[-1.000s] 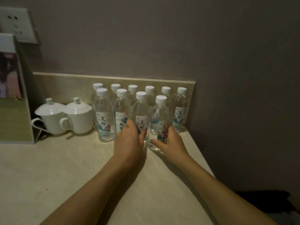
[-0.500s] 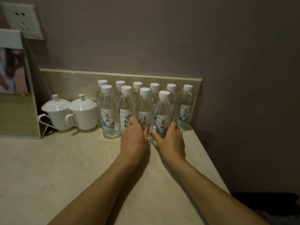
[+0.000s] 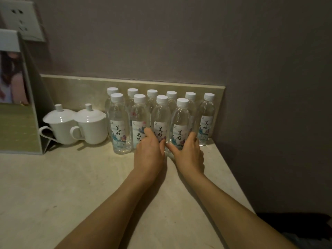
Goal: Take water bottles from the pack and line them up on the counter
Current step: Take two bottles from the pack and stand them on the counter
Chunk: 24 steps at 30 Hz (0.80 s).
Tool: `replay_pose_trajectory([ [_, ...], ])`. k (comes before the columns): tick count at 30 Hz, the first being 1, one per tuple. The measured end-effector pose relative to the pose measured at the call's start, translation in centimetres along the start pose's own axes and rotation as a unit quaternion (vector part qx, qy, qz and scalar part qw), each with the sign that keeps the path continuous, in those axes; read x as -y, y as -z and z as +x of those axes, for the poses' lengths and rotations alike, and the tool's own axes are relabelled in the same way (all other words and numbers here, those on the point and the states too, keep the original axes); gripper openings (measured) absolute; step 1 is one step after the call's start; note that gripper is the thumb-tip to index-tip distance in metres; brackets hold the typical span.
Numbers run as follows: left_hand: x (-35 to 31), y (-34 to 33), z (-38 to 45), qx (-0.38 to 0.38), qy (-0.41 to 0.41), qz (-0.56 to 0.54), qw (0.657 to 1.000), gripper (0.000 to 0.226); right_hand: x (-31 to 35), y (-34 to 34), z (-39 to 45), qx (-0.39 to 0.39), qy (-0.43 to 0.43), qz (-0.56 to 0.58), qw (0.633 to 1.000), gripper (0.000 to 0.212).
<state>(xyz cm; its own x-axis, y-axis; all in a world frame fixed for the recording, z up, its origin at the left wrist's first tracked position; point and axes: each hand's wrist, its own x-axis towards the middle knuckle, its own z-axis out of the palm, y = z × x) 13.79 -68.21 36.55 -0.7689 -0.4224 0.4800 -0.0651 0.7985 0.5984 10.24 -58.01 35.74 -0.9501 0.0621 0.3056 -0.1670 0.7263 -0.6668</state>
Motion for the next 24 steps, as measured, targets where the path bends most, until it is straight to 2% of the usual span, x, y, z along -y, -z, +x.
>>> replay_pose_trajectory([
  [10, 0.1, -0.4, 0.0, 0.003, -0.009, -0.001, 1.000, 0.029, -0.6, 0.5, 0.6, 0.047, 0.032, -0.001, 0.998, 0.060],
  [16, 0.3, -0.2, 0.1, 0.011, -0.010, 0.002, 1.000, 0.030, -0.1, 0.2, 1.0, 0.035, 0.015, -0.003, 0.999, 0.054],
  [24, 0.4, -0.1, 0.0, 0.010, -0.018, 0.007, 1.000, 0.030, -0.1, 0.3, 1.2, 0.057, 0.014, -0.006, 0.998, 0.062],
])
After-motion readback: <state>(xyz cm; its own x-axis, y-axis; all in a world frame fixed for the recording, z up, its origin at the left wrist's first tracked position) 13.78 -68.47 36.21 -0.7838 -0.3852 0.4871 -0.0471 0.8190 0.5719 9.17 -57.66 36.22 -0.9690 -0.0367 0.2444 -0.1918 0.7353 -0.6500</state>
